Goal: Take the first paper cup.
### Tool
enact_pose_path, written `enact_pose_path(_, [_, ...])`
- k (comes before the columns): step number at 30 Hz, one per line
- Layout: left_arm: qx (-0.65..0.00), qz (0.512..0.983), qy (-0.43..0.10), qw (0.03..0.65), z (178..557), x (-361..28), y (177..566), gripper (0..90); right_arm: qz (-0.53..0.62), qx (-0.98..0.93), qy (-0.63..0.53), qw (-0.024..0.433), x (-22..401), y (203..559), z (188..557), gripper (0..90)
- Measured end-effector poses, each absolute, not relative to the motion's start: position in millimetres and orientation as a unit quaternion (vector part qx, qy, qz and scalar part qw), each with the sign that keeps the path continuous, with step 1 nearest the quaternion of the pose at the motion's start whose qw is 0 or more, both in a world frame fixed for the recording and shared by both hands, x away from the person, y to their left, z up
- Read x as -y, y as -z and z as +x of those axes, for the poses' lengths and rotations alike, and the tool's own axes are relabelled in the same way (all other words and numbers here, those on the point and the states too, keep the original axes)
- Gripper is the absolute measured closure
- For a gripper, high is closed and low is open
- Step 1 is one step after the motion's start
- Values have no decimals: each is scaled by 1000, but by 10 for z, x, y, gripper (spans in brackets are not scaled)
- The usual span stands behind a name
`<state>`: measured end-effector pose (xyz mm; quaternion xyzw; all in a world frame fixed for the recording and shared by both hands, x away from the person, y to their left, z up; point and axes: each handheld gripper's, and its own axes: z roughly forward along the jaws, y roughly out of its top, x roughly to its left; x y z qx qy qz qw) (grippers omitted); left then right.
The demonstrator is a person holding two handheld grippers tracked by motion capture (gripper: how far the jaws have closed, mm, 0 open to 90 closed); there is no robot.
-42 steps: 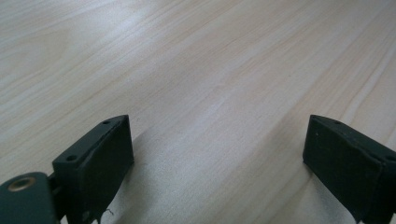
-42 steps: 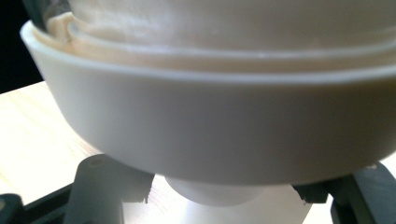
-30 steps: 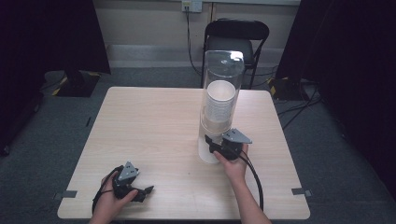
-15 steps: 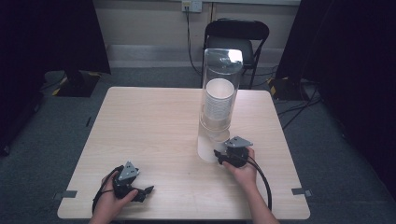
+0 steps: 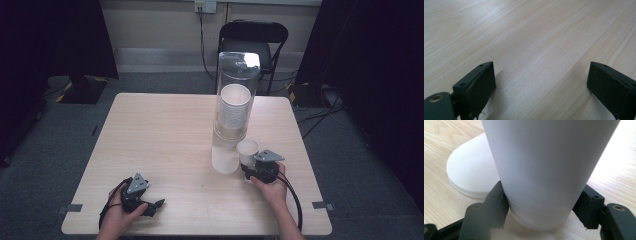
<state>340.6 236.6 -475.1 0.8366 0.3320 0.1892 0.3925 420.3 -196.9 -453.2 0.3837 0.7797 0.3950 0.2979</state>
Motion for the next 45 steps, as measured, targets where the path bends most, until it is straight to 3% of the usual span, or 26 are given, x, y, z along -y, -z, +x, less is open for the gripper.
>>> enact_pose_path(18, [-330,838,-186,393,3407,-2372,4746,80,344,-784,-427,291,2016,4457,3834,352])
enact_pose_path(21, [-340,831,-191,397,3396,-2393,4731,179,333,-788,-433,284,1939,4460,3752,351])
enact_pose_path(27, [-360,817,-172,417,3410,-2330,4641,201,310,-791,-452,272,1795,4480,3698,350])
enact_pose_path(34, [-351,774,-145,507,3399,-1997,4264,298,270,-801,-472,251,1494,4500,3646,349])
enact_pose_path(42, [-362,749,-112,544,3530,-1668,3908,311,217,-820,-468,248,1292,4536,3587,347])
enact_pose_path(45, [-360,756,-106,537,3573,-1611,3840,365,208,-823,-466,250,1258,4542,3582,346])
